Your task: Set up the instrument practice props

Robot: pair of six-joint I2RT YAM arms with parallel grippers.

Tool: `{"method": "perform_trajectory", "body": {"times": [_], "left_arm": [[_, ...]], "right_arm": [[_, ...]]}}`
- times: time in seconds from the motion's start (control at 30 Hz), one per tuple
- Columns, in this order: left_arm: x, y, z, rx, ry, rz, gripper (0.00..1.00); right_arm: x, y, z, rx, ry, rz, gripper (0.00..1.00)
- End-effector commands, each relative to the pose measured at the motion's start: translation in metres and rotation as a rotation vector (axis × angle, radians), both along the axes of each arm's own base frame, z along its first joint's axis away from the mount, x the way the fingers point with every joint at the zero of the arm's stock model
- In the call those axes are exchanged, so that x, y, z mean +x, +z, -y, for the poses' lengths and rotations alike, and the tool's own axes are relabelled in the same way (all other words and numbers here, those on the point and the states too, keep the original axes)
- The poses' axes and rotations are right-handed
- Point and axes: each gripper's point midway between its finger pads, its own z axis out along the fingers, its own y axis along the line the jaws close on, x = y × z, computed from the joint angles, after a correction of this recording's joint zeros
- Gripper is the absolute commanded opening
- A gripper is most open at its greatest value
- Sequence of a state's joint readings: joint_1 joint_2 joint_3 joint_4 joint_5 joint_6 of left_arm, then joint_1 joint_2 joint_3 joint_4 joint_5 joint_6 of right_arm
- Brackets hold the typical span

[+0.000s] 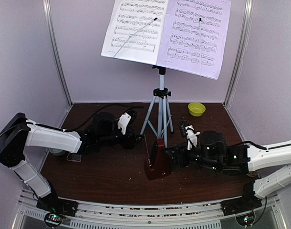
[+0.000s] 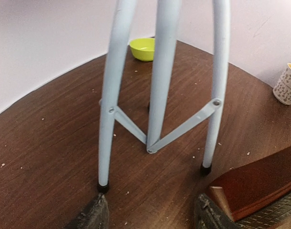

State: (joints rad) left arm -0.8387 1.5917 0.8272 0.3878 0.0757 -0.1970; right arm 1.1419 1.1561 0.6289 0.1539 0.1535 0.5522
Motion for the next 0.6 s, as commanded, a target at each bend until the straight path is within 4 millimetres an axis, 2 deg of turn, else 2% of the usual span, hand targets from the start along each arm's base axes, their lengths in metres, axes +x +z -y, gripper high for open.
{"method": "perform_trajectory", "body": {"times": [0.0, 0.3, 0.57], "left_arm": [[0.021, 0.008, -0.007, -0.032, 0.029, 0.004, 0.62], [0.044, 0.021, -0.048, -0.092, 0.122, -0.008, 0.62], [0.046, 0.027, -0.073, -0.089, 0.166, 0.001, 0.63]], "right_arm": [[0.001, 0.001, 0.006, 0.001, -0.01, 0.007, 0.58], [0.001, 0.003, 0.01, 0.006, -0.015, 0.01, 0.58], [0.002, 0.004, 0.013, 0.011, -0.02, 0.014, 0.59]]}}
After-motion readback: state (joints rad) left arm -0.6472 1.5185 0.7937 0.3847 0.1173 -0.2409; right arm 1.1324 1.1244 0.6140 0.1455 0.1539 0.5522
